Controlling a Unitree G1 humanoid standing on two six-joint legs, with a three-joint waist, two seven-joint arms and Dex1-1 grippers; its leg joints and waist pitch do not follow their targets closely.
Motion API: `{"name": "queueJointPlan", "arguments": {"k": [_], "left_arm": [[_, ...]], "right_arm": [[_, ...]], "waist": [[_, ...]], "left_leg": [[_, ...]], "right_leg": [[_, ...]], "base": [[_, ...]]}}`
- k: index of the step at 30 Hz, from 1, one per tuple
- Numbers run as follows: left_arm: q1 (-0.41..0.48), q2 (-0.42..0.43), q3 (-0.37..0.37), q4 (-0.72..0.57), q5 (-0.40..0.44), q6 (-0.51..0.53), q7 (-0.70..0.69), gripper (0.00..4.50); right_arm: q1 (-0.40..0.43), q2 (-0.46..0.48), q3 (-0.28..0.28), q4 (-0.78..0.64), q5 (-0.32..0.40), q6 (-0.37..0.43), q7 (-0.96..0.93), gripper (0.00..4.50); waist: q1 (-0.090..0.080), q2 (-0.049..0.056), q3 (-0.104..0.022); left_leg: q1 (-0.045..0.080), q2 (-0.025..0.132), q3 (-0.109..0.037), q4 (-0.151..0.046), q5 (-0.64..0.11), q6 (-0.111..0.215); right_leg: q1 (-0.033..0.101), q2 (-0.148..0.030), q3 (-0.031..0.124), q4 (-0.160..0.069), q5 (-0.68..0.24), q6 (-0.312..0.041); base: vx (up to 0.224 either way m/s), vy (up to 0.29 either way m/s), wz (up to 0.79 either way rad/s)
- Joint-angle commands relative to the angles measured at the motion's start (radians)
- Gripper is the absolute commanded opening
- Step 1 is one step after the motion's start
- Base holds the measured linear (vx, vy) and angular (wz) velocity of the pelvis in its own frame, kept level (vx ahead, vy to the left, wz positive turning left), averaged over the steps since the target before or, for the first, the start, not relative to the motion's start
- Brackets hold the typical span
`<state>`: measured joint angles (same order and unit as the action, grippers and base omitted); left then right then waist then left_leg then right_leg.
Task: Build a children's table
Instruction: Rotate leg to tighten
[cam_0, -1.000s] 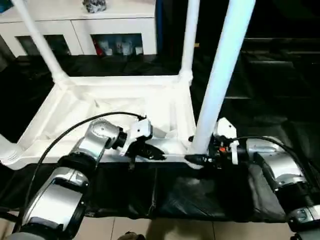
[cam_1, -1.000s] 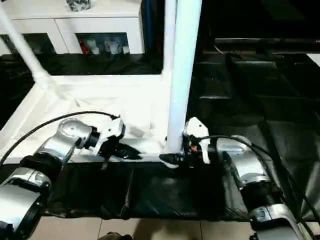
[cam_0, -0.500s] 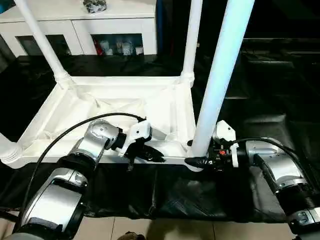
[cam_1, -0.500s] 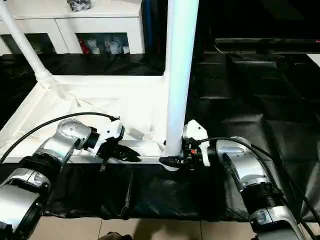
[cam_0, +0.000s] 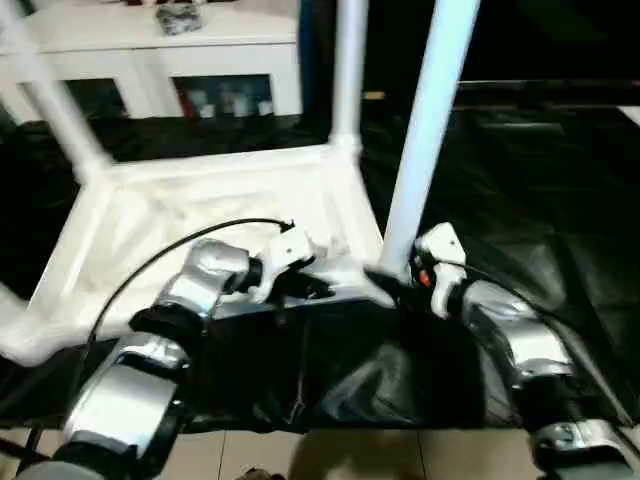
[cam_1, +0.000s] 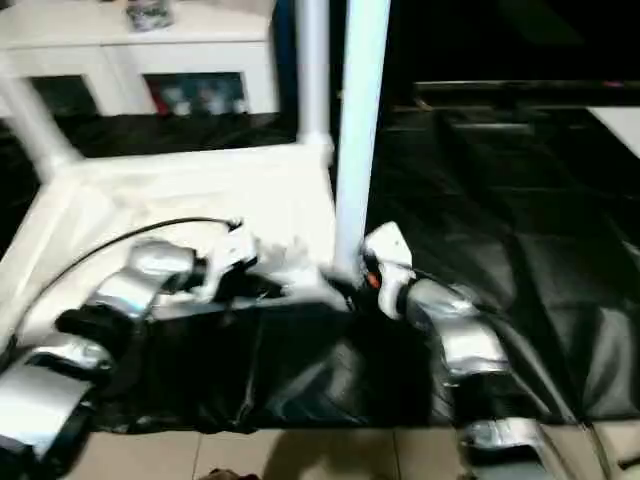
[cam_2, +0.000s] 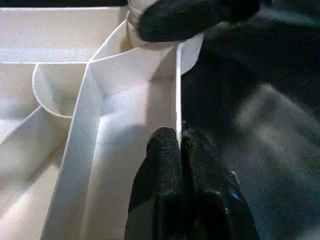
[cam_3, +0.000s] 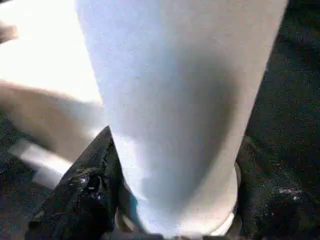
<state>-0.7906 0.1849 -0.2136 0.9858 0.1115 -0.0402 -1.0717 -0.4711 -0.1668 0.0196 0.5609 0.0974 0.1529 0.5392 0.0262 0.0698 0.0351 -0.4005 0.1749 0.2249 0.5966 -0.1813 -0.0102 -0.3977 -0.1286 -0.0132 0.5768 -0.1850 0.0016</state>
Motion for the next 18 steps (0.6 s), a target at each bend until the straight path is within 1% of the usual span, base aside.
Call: {"name": "queueJointPlan", "arguments": {"k": [1,2,3,4,5,6,7,8,11,12,13,14,15,16,17,18], "left_arm": [[-0.016,-0.109,-0.026,0.007,0.001,0.04,0.106,0.0],[-0.017,-0.113,-0.026,0.008,0.001,0.043,0.114,0.0],[-0.021,-0.136,-0.028,0.014,0.009,0.046,0.154,0.0],[-0.022,-0.147,-0.031,0.015,0.015,0.046,0.169,0.0],[-0.021,-0.156,-0.035,0.014,0.023,0.046,0.176,0.0],[-0.02,-0.157,-0.035,0.013,0.023,0.046,0.176,0.0],[-0.02,-0.157,-0.035,0.012,0.023,0.046,0.176,0.0],[-0.012,-0.15,-0.039,0.0,0.024,0.041,0.155,0.0],[-0.002,-0.135,-0.04,-0.014,0.02,0.032,0.123,0.0],[0.002,-0.126,-0.039,-0.018,0.015,0.025,0.108,0.0],[0.004,-0.118,-0.038,-0.02,0.012,0.019,0.092,0.0],[0.008,-0.103,-0.038,-0.024,0.002,0.002,0.062,0.0],[0.01,-0.097,-0.037,-0.026,-0.001,-0.009,0.045,0.0],[0.012,-0.091,-0.033,-0.028,-0.006,-0.019,0.027,0.0],[0.014,-0.084,-0.03,-0.031,-0.013,-0.027,0.005,0.0],[0.016,-0.071,-0.026,-0.037,-0.022,-0.04,-0.033,0.0]], "right_arm": [[-0.034,0.1,0.042,0.092,-0.031,0.039,-0.135,2.7],[-0.038,0.106,0.041,0.097,-0.032,0.04,-0.144,2.7],[-0.058,0.135,0.035,0.125,-0.033,0.037,-0.18,2.7],[-0.072,0.153,0.03,0.141,-0.033,0.033,-0.198,2.7],[-0.082,0.172,0.031,0.148,-0.039,0.006,-0.198,2.7],[-0.082,0.175,0.031,0.147,-0.039,0.0,-0.198,2.7],[-0.082,0.175,0.031,0.146,-0.04,-0.002,-0.198,3.25],[-0.079,0.178,0.02,0.135,-0.03,-0.024,-0.194,3.39],[-0.072,0.164,0.01,0.119,-0.017,-0.045,-0.163,3.45],[-0.067,0.149,0.011,0.111,-0.018,-0.055,-0.146,3.67],[-0.061,0.132,0.014,0.101,-0.017,-0.061,-0.12,3.78],[-0.051,0.1,0.018,0.087,-0.01,-0.073,-0.068,3.83],[-0.048,0.086,0.018,0.083,-0.007,-0.08,-0.04,3.86],[-0.042,0.068,0.019,0.076,-0.002,-0.083,-0.009,3.97],[-0.036,0.049,0.022,0.066,0.002,-0.082,0.025,4.13],[-0.025,0.018,0.029,0.052,0.001,-0.091,0.069,4.24]], "waist": [[-0.011,-0.007,-0.052],[-0.014,-0.009,-0.051],[-0.014,-0.006,-0.052],[-0.016,-0.006,-0.052],[-0.019,-0.007,-0.052],[-0.019,-0.008,-0.052],[-0.018,-0.007,-0.052],[-0.019,-0.008,-0.052],[-0.019,-0.007,-0.053],[-0.02,-0.007,-0.054],[-0.02,-0.007,-0.055],[-0.02,-0.007,-0.057],[-0.02,-0.008,-0.058],[-0.018,-0.008,-0.06],[-0.016,-0.009,-0.061],[-0.013,-0.009,-0.063]], "left_leg": [[0.04,0.044,-0.037,-0.102,-0.391,-0.045],[0.044,0.041,-0.037,-0.1,-0.416,-0.047],[0.044,0.041,-0.039,-0.1,-0.417,-0.045],[0.042,0.041,-0.038,-0.1,-0.413,-0.041],[0.039,0.04,-0.039,-0.101,-0.416,-0.036],[0.039,0.04,-0.038,-0.1,-0.416,-0.034],[0.04,0.04,-0.038,-0.1,-0.418,-0.031],[0.039,0.041,-0.039,-0.101,-0.415,-0.025],[0.037,0.042,-0.039,-0.102,-0.409,-0.021],[0.037,0.042,-0.04,-0.102,-0.403,-0.02],[0.037,0.043,-0.04,-0.103,-0.4,-0.018],[0.034,0.043,-0.038,-0.101,-0.382,-0.008],[0.034,0.043,-0.037,-0.099,-0.371,-0.001],[0.033,0.043,-0.035,-0.095,-0.343,0.014],[0.031,0.043,-0.034,-0.093,-0.324,0.024],[0.029,0.043,-0.032,-0.088,-0.281,0.046]], "right_leg": [[0.011,-0.013,0.0,-0.071,-0.332,-0.169],[0.009,-0.013,0.0,-0.077,-0.354,-0.16],[0.01,-0.014,0.0,-0.076,-0.351,-0.158],[0.008,-0.013,0.001,-0.077,-0.335,-0.158],[0.011,-0.012,-0.001,-0.078,-0.332,-0.156],[0.011,-0.013,-0.001,-0.078,-0.334,-0.154],[0.01,-0.013,-0.001,-0.08,-0.338,-0.151],[0.012,-0.014,0.0,-0.079,-0.34,-0.149],[0.012,-0.013,0.0,-0.078,-0.328,-0.149],[0.013,-0.013,-0.001,-0.076,-0.309,-0.153],[0.013,-0.012,-0.001,-0.075,-0.296,-0.156],[0.017,-0.012,-0.001,-0.07,-0.254,-0.167],[0.019,-0.013,-0.001,-0.07,-0.237,-0.17],[0.021,-0.013,-0.001,-0.066,-0.193,-0.182],[0.024,-0.013,-0.001,-0.063,-0.167,-0.189],[0.027,-0.012,-0.003,-0.057,-0.111,-0.207]], "base": [[0.0,0.0,0.0],[0.0,0.0,0.0],[0.0,0.0,0.0],[0.0,0.0,0.0],[0.0,0.0,0.0],[0.0,0.0,0.0],[0.0,0.0,0.0],[0.0,0.0,0.0],[0.0,0.0,0.0],[0.0,0.0,0.0],[0.0,0.0,0.0],[0.0,0.0,0.0],[0.0,0.0,0.0],[0.0,0.0,0.0],[0.0,0.0,0.0],[0.0,0.0,0.0]]}}
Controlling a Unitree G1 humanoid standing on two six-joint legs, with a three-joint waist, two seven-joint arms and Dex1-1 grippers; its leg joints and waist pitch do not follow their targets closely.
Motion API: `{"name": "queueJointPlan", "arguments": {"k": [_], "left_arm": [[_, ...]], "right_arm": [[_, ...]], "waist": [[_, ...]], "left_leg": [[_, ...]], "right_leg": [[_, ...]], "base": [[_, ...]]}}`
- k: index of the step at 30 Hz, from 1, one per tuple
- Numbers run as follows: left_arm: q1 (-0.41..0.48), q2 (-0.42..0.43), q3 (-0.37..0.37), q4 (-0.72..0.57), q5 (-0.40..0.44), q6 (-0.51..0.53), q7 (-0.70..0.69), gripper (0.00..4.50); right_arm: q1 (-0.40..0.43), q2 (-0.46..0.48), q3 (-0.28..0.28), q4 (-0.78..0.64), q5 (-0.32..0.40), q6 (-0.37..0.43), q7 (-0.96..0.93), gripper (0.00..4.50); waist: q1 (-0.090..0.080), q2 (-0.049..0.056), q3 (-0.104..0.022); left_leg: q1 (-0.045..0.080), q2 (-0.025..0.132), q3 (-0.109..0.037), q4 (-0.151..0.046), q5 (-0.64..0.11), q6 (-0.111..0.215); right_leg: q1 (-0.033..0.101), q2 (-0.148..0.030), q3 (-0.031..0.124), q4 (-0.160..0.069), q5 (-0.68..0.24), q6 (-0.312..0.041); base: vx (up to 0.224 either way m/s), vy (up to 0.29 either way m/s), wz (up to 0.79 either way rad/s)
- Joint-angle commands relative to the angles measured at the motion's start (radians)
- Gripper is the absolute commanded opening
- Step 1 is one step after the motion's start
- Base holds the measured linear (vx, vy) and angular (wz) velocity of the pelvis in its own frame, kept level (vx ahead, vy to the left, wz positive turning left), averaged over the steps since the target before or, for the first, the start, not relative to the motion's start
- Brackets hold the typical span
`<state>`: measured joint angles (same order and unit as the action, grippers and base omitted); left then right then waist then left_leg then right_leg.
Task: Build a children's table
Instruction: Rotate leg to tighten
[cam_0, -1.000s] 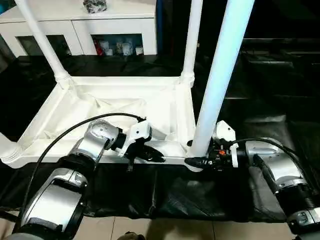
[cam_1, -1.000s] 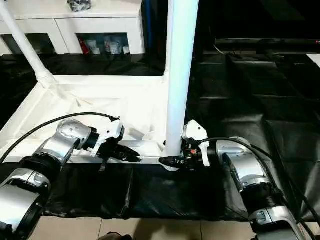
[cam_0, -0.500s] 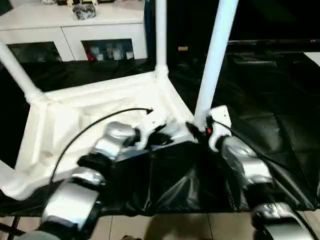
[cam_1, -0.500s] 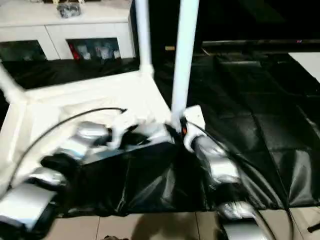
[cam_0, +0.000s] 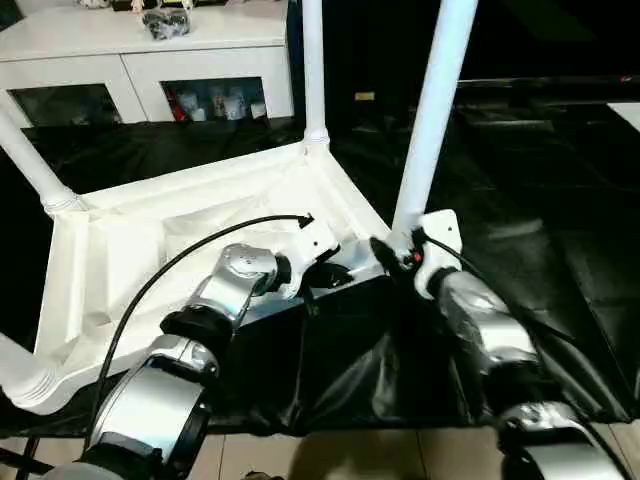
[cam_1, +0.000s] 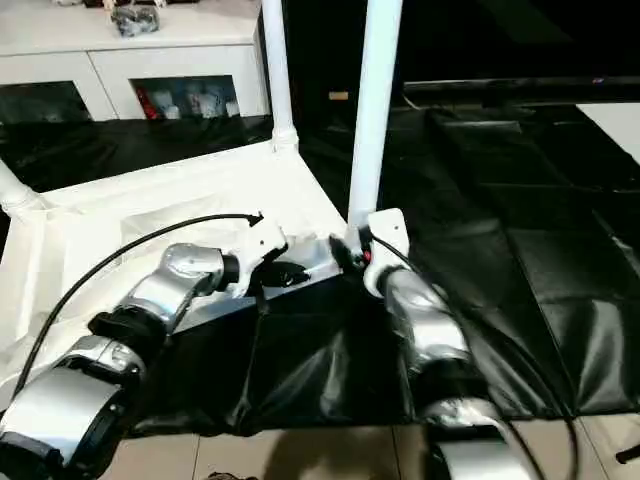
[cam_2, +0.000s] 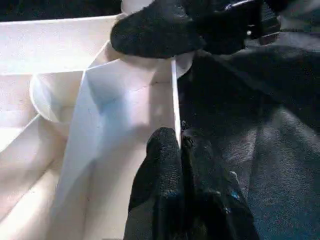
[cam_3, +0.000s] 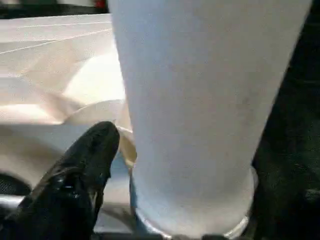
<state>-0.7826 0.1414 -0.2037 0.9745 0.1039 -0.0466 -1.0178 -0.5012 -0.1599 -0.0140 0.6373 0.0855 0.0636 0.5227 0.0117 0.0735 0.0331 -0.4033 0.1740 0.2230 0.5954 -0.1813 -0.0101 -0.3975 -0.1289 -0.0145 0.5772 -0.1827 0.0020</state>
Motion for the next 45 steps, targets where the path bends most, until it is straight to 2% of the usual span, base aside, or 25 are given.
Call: {"name": "queueJointPlan", "arguments": {"k": [1,2,4,6,7,10,12,14,16,17,19,20,26,31,36,38,39,40,41,42,44,45], "left_arm": [[0.009,-0.023,-0.035,-0.027,-0.018,-0.038,-0.1,0.0],[0.008,-0.003,-0.035,-0.028,-0.024,-0.051,-0.141,0.0],[0.008,0.019,-0.035,-0.029,-0.032,-0.066,-0.196,0.0],[0.004,0.049,-0.034,-0.026,-0.04,-0.083,-0.259,0.0],[0.003,0.062,-0.034,-0.027,-0.048,-0.085,-0.301,0.0],[0.004,0.088,-0.041,-0.028,-0.054,-0.094,-0.362,0.0],[0.004,0.104,-0.044,-0.028,-0.058,-0.099,-0.402,0.0],[0.005,0.111,-0.046,-0.031,-0.059,-0.099,-0.42,0.0],[0.007,0.123,-0.051,-0.032,-0.061,-0.106,-0.447,0.0],[0.007,0.127,-0.053,-0.03,-0.062,-0.108,-0.463,0.0],[0.008,0.133,-0.054,-0.028,-0.06,-0.112,-0.478,0.0],[0.008,0.135,-0.054,-0.027,-0.06,-0.115,-0.483,0.0],[0.001,0.141,-0.054,-0.015,-0.055,-0.125,-0.492,0.0],[0.0,0.141,-0.048,-0.009,-0.057,-0.126,-0.486,0.0],[-0.005,0.118,-0.034,0.003,-0.05,-0.111,-0.4,0.0],[-0.011,0.1,-0.031,0.011,-0.039,-0.098,-0.336,0.0],[-0.018,0.08,-0.034,0.021,-0.017,-0.088,-0.256,0.0],[-0.019,0.077,-0.035,0.022,-0.015,-0.087,-0.248,0.0],[-0.024,0.056,-0.031,0.026,-0.01,-0.073,-0.196,0.0],[-0.027,0.024,-0.025,0.026,-0.01,-0.053,-0.136,0.0],[-0.028,-0.008,-0.022,0.02,-0.01,-0.034,-0.088,0.0],[-0.027,-0.021,-0.023,0.016,-0.008,-0.027,-0.069,0.0]], "right_arm": [[0.009,0.001,0.066,-0.029,0.013,-0.005,0.101,4.28],[0.025,-0.046,0.084,-0.054,0.015,-0.002,0.179,4.33],[0.043,-0.099,0.108,-0.082,0.017,0.005,0.267,4.42],[0.066,-0.167,0.137,-0.122,0.025,0.008,0.391,4.42],[0.078,-0.198,0.144,-0.148,0.043,0.018,0.472,4.42],[0.088,-0.248,0.155,-0.179,0.066,0.029,0.581,4.42],[0.089,-0.278,0.161,-0.194,0.078,0.037,0.636,4.42],[0.087,-0.289,0.164,-0.196,0.082,0.037,0.656,4.25],[0.081,-0.31,0.174,-0.201,0.089,0.044,0.69,3.96],[0.079,-0.32,0.181,-0.203,0.09,0.049,0.71,3.96],[0.075,-0.332,0.19,-0.202,0.084,0.051,0.731,3.68],[0.074,-0.336,0.194,-0.202,0.082,0.055,0.743,3.59],[0.061,-0.34,0.219,-0.184,0.057,0.033,0.767,3.08],[0.061,-0.331,0.224,-0.186,0.055,0.031,0.751,2.8],[0.082,-0.287,0.191,-0.189,0.068,0.049,0.67,2.72],[0.082,-0.25,0.167,-0.167,0.058,0.036,0.572,2.72],[0.077,-0.207,0.146,-0.137,0.035,0.026,0.447,2.72],[0.076,-0.203,0.144,-0.134,0.032,0.024,0.435,2.72],[0.074,-0.169,0.131,-0.117,0.013,0.024,0.339,2.72],[0.072,-0.122,0.115,-0.102,0.0,0.033,0.234,2.72],[0.069,-0.073,0.101,-0.091,-0.003,0.054,0.146,2.72],[0.068,-0.052,0.095,-0.087,-0.003,0.064,0.111,2.72]], "waist": [[0.006,-0.014,-0.063],[0.013,-0.01,-0.067],[0.028,-0.011,-0.07],[0.033,-0.013,-0.072],[0.037,-0.011,-0.069],[0.044,-0.012,-0.066],[0.046,-0.012,-0.063],[0.047,-0.014,-0.06],[0.047,-0.015,-0.06],[0.047,-0.016,-0.059],[0.047,-0.019,-0.06],[0.048,-0.017,-0.06],[0.049,-0.02,-0.064],[0.049,-0.02,-0.064],[0.047,-0.019,-0.062],[0.044,-0.018,-0.059],[0.043,-0.016,-0.059],[0.038,-0.015,-0.055],[0.033,-0.018,-0.055],[0.03,-0.018,-0.055],[0.017,-0.013,-0.055],[0.014,-0.014,-0.055]], "left_leg": [[0.029,0.045,-0.028,-0.081,-0.232,0.069],[0.029,0.045,-0.025,-0.073,-0.175,0.094],[0.032,0.045,-0.023,-0.064,-0.119,0.127],[0.031,0.045,-0.021,-0.059,-0.098,0.154],[0.03,0.047,-0.02,-0.059,-0.102,0.163],[0.032,0.052,-0.022,-0.065,-0.145,0.148],[0.036,0.055,-0.023,-0.073,-0.189,0.119],[0.038,0.056,-0.022,-0.077,-0.217,0.096],[0.037,0.055,-0.023,-0.079,-0.219,0.088],[0.037,0.055,-0.022,-0.078,-0.224,0.086],[0.038,0.055,-0.021,-0.077,-0.218,0.087],[0.036,0.055,-0.021,-0.076,-0.209,0.091],[0.034,0.053,-0.021,-0.069,-0.157,0.114],[0.033,0.053,-0.022,-0.069,-0.162,0.118],[0.035,0.053,-0.021,-0.072,-0.186,0.101],[0.036,0.053,-0.022,-0.077,-0.215,0.078],[0.036,0.053,-0.022,-0.078,-0.224,0.072],[0.037,0.052,-0.023,-0.083,-0.254,0.049],[0.037,0.05,-0.026,-0.086,-0.274,0.026],[0.036,0.049,-0.027,-0.088,-0.282,0.02],[0.039,0.047,-0.029,-0.093,-0.311,-0.004],[0.037,0.046,-0.031,-0.093,-0.314,-0.005]], "right_leg": [[0.033,-0.012,-0.004,-0.051,-0.061,-0.223],[0.034,-0.012,-0.006,-0.042,0.007,-0.238],[0.037,-0.011,-0.007,-0.034,0.087,-0.255],[0.037,-0.012,-0.007,-0.029,0.121,-0.263],[0.036,-0.013,-0.007,-0.031,0.11,-0.267],[0.035,-0.015,-0.007,-0.036,0.021,-0.267],[0.032,-0.014,-0.006,-0.041,-0.049,-0.269],[0.03,-0.013,-0.004,-0.044,-0.085,-0.267],[0.031,-0.014,-0.003,-0.044,-0.094,-0.266],[0.03,-0.014,-0.003,-0.045,-0.098,-0.265],[0.03,-0.015,-0.002,-0.045,-0.093,-0.265],[0.03,-0.017,-0.002,-0.044,-0.084,-0.266],[0.032,-0.016,-0.004,-0.036,-0.028,-0.274],[0.033,-0.016,-0.004,-0.037,-0.034,-0.277],[0.031,-0.015,-0.003,-0.04,-0.065,-0.272],[0.029,-0.016,-0.003,-0.046,-0.124,-0.26],[0.027,-0.016,-0.002,-0.047,-0.138,-0.256],[0.023,-0.015,-0.002,-0.053,-0.186,-0.245],[0.025,-0.016,-0.002,-0.056,-0.223,-0.23],[0.024,-0.016,-0.001,-0.056,-0.235,-0.223],[0.02,-0.014,0.0,-0.062,-0.255,-0.206],[0.021,-0.014,0.0,-0.063,-0.256,-0.203]], "base": [[0.054,-0.006,0.0],[0.057,-0.008,-0.01],[0.028,-0.004,-0.01],[0.0,0.0,0.0],[0.0,0.0,0.0],[0.0,0.0,0.0],[0.0,0.0,0.0],[0.0,0.0,0.0],[0.0,0.0,0.0],[0.0,0.0,0.0],[0.0,0.0,0.0],[0.0,0.0,0.0],[0.0,0.0,0.0],[0.0,0.0,0.0],[0.0,0.0,0.0],[0.0,0.0,0.0],[0.0,0.0,0.0],[0.0,0.0,0.0],[0.0,0.0,0.0],[0.0,0.0,0.0],[0.0,0.0,0.0],[0.0,0.0,0.0]]}}
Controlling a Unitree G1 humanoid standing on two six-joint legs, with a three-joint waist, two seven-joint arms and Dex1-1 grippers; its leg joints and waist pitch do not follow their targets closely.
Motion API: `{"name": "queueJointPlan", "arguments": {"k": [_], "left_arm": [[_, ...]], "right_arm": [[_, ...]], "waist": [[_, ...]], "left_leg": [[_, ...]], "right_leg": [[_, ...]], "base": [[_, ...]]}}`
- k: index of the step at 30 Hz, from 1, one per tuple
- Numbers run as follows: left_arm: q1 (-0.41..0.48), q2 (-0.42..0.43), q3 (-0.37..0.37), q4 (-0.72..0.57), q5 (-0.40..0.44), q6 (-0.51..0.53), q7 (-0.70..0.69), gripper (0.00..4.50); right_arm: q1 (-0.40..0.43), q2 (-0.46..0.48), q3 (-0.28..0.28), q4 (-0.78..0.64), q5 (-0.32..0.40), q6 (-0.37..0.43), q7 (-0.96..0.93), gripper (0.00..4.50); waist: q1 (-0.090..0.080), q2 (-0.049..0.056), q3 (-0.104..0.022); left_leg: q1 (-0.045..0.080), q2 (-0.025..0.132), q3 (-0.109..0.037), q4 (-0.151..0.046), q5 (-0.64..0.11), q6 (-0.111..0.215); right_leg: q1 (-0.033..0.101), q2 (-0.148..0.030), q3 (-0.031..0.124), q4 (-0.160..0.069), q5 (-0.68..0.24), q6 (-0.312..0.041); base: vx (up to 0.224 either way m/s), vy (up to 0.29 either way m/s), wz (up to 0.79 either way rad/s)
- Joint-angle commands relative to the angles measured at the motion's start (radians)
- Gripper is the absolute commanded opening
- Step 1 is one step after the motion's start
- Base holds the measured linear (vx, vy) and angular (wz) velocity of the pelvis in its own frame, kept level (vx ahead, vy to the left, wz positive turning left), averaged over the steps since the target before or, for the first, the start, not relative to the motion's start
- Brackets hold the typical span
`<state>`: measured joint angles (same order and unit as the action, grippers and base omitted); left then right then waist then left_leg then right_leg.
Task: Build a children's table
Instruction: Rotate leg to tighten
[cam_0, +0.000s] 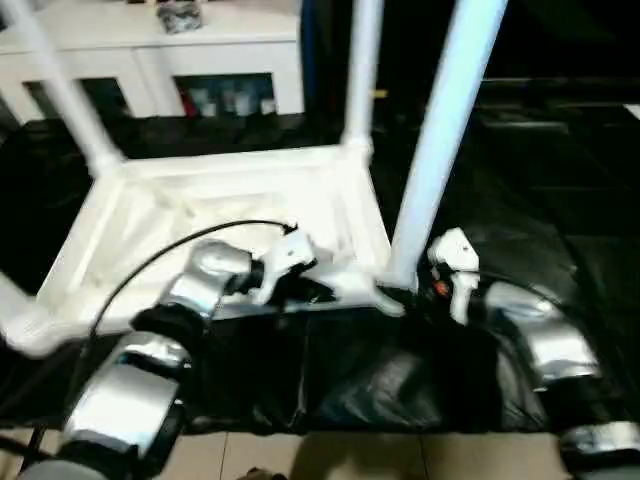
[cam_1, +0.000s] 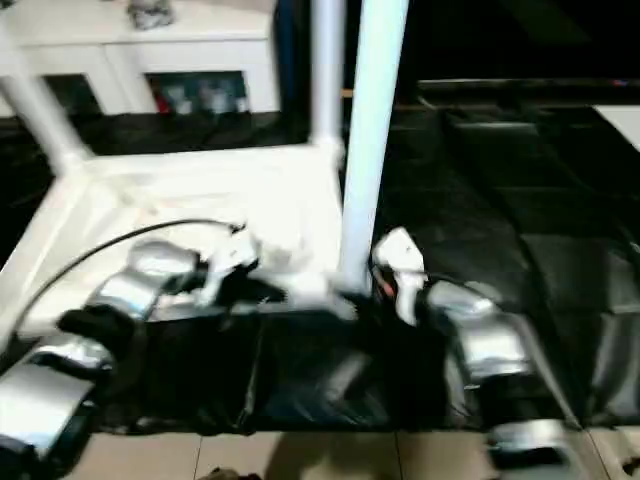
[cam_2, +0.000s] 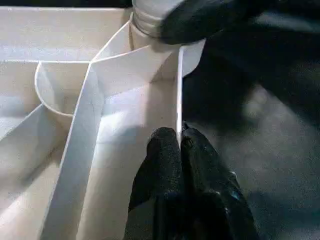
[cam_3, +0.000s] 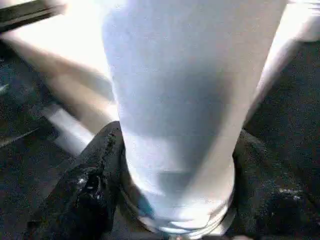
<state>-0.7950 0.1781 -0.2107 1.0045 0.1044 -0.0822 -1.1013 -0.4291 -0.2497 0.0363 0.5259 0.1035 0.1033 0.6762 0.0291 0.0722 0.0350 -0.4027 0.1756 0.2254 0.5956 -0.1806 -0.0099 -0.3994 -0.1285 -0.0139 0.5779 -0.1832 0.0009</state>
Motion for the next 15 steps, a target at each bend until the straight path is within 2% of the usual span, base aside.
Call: {"name": "queueJointPlan", "arguments": {"k": [1,3,5,6,7,8,9,13,15], "left_arm": [[-0.015,-0.072,-0.015,-0.014,-0.007,0.017,0.045,0.0],[-0.009,-0.133,-0.017,-0.024,-0.003,0.045,0.133,0.0],[-0.004,-0.152,-0.02,-0.027,0.0,0.05,0.156,0.0],[0.0,-0.162,-0.025,-0.029,0.004,0.049,0.167,0.0],[0.001,-0.163,-0.025,-0.03,0.005,0.049,0.169,0.0],[0.005,-0.169,-0.026,-0.033,0.009,0.051,0.177,0.0],[0.007,-0.169,-0.027,-0.035,0.012,0.051,0.181,0.0],[0.013,-0.15,-0.029,-0.037,0.018,0.036,0.168,0.0],[0.021,-0.121,-0.028,-0.044,0.015,0.015,0.134,0.0]], "right_arm": [[-0.008,0.06,0.041,0.031,-0.025,0.033,-0.08,2.72],[-0.029,0.141,0.033,0.06,-0.04,0.044,-0.205,2.72],[-0.037,0.169,0.032,0.071,-0.044,0.038,-0.238,2.72],[-0.041,0.184,0.045,0.074,-0.059,0.016,-0.249,2.72],[-0.041,0.186,0.047,0.075,-0.064,0.009,-0.252,2.72],[-0.042,0.194,0.056,0.079,-0.08,-0.024,-0.262,3.06],[-0.042,0.195,0.052,0.077,-0.082,-0.035,-0.271,3.27],[-0.036,0.169,0.031,0.061,-0.064,-0.06,-0.244,3.6],[-0.027,0.119,0.02,0.047,-0.052,-0.078,-0.175,3.77]], "waist": [[-0.004,-0.004,-0.058],[-0.009,-0.008,-0.058],[-0.011,-0.009,-0.058],[-0.009,0.006,-0.058],[-0.011,-0.001,-0.058],[-0.012,0.0,-0.059],[-0.012,-0.001,-0.059],[-0.013,0.001,-0.059],[-0.012,-0.001,-0.062]], "left_leg": [[0.036,0.043,-0.036,-0.094,-0.315,-0.004],[0.038,0.043,-0.032,-0.092,-0.322,-0.001],[0.037,0.041,-0.033,-0.092,-0.323,0.001],[0.039,0.041,-0.035,-0.092,-0.325,-0.002],[0.038,0.04,-0.033,-0.092,-0.334,-0.001],[0.036,0.04,-0.034,-0.093,-0.331,0.001],[0.036,0.04,-0.034,-0.093,-0.329,0.003],[0.036,0.041,-0.034,-0.092,-0.328,0.019],[0.034,0.041,-0.034,-0.091,-0.318,0.025]], "right_leg": [[0.025,-0.014,-0.002,-0.064,-0.247,-0.195],[0.021,-0.01,-0.001,-0.066,-0.221,-0.196],[0.022,-0.013,-0.001,-0.069,-0.24,-0.19],[0.022,-0.014,-0.001,-0.068,-0.244,-0.185],[0.021,-0.011,-0.002,-0.072,-0.242,-0.178],[0.022,-0.011,-0.002,-0.07,-0.232,-0.174],[0.022,-0.011,-0.002,-0.07,-0.228,-0.173],[0.023,-0.011,-0.003,-0.07,-0.216,-0.176],[0.028,-0.011,-0.004,-0.068,-0.197,-0.178]], "base": [[0.0,0.0,0.0],[0.0,0.0,0.0],[0.0,0.0,0.0],[0.0,0.0,0.0],[0.0,0.0,0.0],[0.0,0.0,0.0],[0.0,0.0,0.0],[0.0,0.0,0.0],[0.0,0.0,0.0]]}}
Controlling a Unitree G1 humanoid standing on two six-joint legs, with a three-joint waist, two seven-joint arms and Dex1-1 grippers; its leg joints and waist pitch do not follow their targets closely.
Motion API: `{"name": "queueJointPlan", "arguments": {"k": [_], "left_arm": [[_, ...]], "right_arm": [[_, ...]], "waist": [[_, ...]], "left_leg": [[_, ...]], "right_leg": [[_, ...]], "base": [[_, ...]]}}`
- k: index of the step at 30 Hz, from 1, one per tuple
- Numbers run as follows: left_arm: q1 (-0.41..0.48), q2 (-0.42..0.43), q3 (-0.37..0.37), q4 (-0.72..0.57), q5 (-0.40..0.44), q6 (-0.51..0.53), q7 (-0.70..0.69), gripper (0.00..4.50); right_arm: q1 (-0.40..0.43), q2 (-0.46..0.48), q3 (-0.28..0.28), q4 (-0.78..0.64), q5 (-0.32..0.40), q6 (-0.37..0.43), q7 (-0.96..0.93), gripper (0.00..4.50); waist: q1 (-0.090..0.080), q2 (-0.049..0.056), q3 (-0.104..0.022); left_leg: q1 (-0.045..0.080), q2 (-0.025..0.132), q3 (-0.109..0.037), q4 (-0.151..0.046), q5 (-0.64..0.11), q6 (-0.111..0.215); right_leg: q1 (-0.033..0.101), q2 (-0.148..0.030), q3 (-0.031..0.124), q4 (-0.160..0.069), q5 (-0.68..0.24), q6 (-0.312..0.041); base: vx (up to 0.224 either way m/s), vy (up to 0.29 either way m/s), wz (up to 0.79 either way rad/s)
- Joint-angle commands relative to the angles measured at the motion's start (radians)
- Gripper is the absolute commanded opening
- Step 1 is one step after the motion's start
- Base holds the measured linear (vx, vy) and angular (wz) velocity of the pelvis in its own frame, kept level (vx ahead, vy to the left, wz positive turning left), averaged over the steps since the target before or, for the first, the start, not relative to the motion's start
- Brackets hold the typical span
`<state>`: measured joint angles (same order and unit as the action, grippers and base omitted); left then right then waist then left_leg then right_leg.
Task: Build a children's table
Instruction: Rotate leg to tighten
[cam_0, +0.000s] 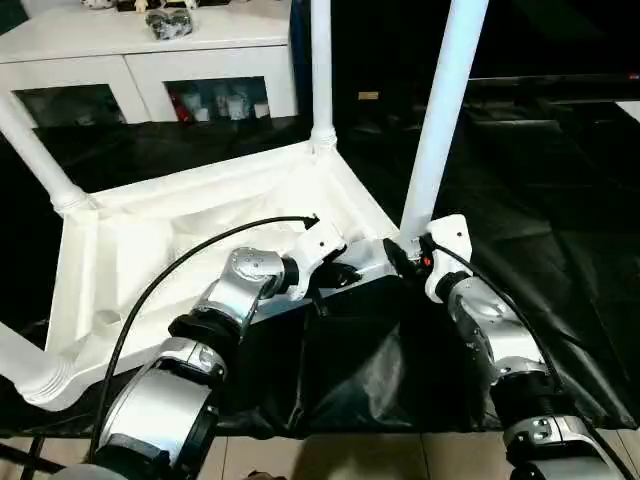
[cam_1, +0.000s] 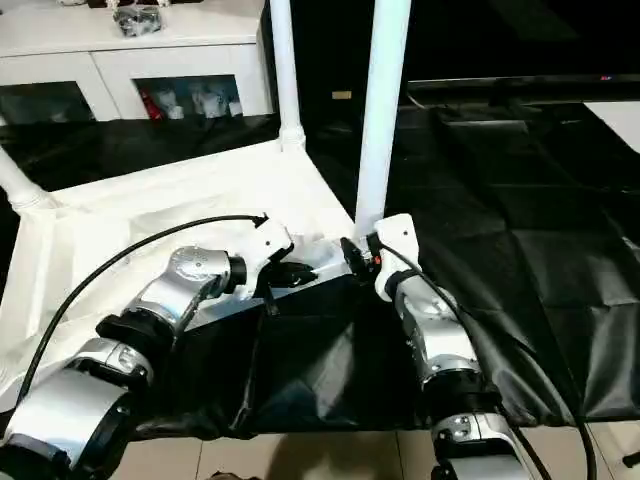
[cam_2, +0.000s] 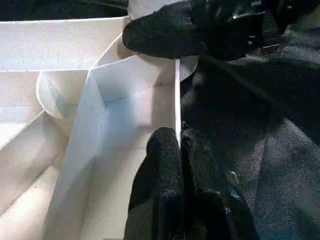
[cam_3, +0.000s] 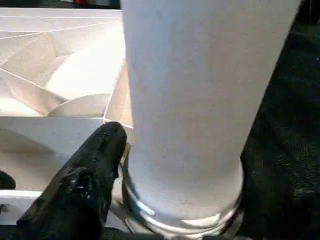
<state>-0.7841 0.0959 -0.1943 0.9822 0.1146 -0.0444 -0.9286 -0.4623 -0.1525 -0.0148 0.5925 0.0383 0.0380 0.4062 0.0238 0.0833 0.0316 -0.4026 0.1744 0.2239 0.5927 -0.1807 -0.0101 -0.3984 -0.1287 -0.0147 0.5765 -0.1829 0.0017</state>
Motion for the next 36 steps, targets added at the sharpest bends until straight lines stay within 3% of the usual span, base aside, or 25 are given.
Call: {"name": "queueJointPlan", "arguments": {"k": [1,7,10,15,16,19,20,21,29,32,36], "left_arm": [[0.013,-0.026,-0.046,-0.024,0.005,-0.033,-0.054,0.0],[0.027,0.05,-0.059,-0.033,-0.002,-0.09,-0.185,0.0],[0.03,0.088,-0.06,-0.034,-0.014,-0.121,-0.272,0.0],[0.026,0.135,-0.065,-0.024,-0.022,-0.151,-0.363,0.0],[0.025,0.139,-0.063,-0.022,-0.022,-0.157,-0.365,0.0],[0.024,0.158,-0.058,-0.028,-0.048,-0.163,-0.443,0.0],[0.024,0.158,-0.058,-0.028,-0.048,-0.163,-0.443,0.0],[0.024,0.162,-0.056,-0.032,-0.059,-0.162,-0.476,0.0],[0.014,0.173,-0.06,-0.022,-0.067,-0.167,-0.537,0.0],[0.011,0.176,-0.059,-0.017,-0.067,-0.169,-0.548,0.0],[0.009,0.174,-0.056,-0.014,-0.067,-0.162,-0.543,0.0]], "right_arm": [[0.011,-0.001,0.07,-0.026,0.019,-0.022,0.128,3.84],[0.046,-0.132,0.099,-0.079,0.062,-0.029,0.389,4.1],[0.064,-0.186,0.115,-0.117,0.094,-0.008,0.52,4.1],[0.082,-0.261,0.156,-0.157,0.107,0.002,0.677,4.1],[0.083,-0.27,0.158,-0.16,0.11,0.002,0.692,4.1],[0.072,-0.301,0.172,-0.159,0.114,0.004,0.759,4.1],[0.072,-0.301,0.172,-0.159,0.114,0.004,0.759,4.1],[0.067,-0.311,0.175,-0.16,0.12,0.013,0.786,3.95],[0.054,-0.325,0.189,-0.158,0.135,0.037,0.845,3.36],[0.052,-0.325,0.19,-0.16,0.14,0.041,0.855,2.99],[0.055,-0.308,0.178,-0.158,0.143,0.049,0.824,2.73]], "waist": [[-0.005,-0.012,-0.06],[0.011,-0.015,-0.066],[0.017,-0.017,-0.064],[0.019,-0.014,-0.057],[0.018,-0.026,-0.057],[0.024,-0.021,-0.057],[0.025,-0.021,-0.057],[0.024,-0.029,-0.057],[0.033,-0.028,-0.062],[0.036,-0.023,-0.061],[0.034,-0.025,-0.059]], "left_leg": [[0.032,0.043,-0.033,-0.086,-0.296,0.039],[0.026,0.044,-0.025,-0.065,-0.154,0.127],[0.027,0.048,-0.023,-0.064,-0.165,0.146],[0.035,0.054,-0.024,-0.076,-0.239,0.1],[0.035,0.055,-0.023,-0.078,-0.248,0.091],[0.036,0.055,-0.025,-0.08,-0.255,0.077],[0.035,0.054,-0.024,-0.079,-0.245,0.078],[0.033,0.054,-0.024,-0.078,-0.238,0.081],[0.033,0.052,-0.021,-0.066,-0.157,0.128],[0.035,0.053,-0.022,-0.068,-0.174,0.12],[0.035,0.053,-0.023,-0.071,-0.192,0.105]], "right_leg": [[0.03,-0.012,-0.003,-0.063,-0.164,-0.186],[0.04,-0.011,-0.009,-0.041,0.028,-0.242],[0.038,-0.014,-0.008,-0.041,0.001,-0.254],[0.033,-0.013,-0.006,-0.05,-0.118,-0.251],[0.031,-0.011,-0.005,-0.053,-0.13,-0.25],[0.031,-0.015,-0.003,-0.052,-0.151,-0.247],[0.032,-0.015,-0.002,-0.05,-0.133,-0.25],[0.033,-0.014,-0.002,-0.049,-0.123,-0.251],[0.034,-0.015,-0.004,-0.037,-0.025,-0.278],[0.033,-0.016,-0.004,-0.04,-0.056,-0.274],[0.033,-0.016,-0.003,-0.042,-0.076,-0.27]], "base": [[0.0,0.0,0.0],[0.0,0.0,0.0],[0.0,0.0,0.0],[0.0,0.0,0.0],[0.0,0.0,0.0],[0.0,0.0,0.0],[0.0,0.0,0.0],[0.0,0.0,0.0],[0.0,0.0,0.0],[0.0,0.0,0.0],[0.0,0.0,0.0]]}}
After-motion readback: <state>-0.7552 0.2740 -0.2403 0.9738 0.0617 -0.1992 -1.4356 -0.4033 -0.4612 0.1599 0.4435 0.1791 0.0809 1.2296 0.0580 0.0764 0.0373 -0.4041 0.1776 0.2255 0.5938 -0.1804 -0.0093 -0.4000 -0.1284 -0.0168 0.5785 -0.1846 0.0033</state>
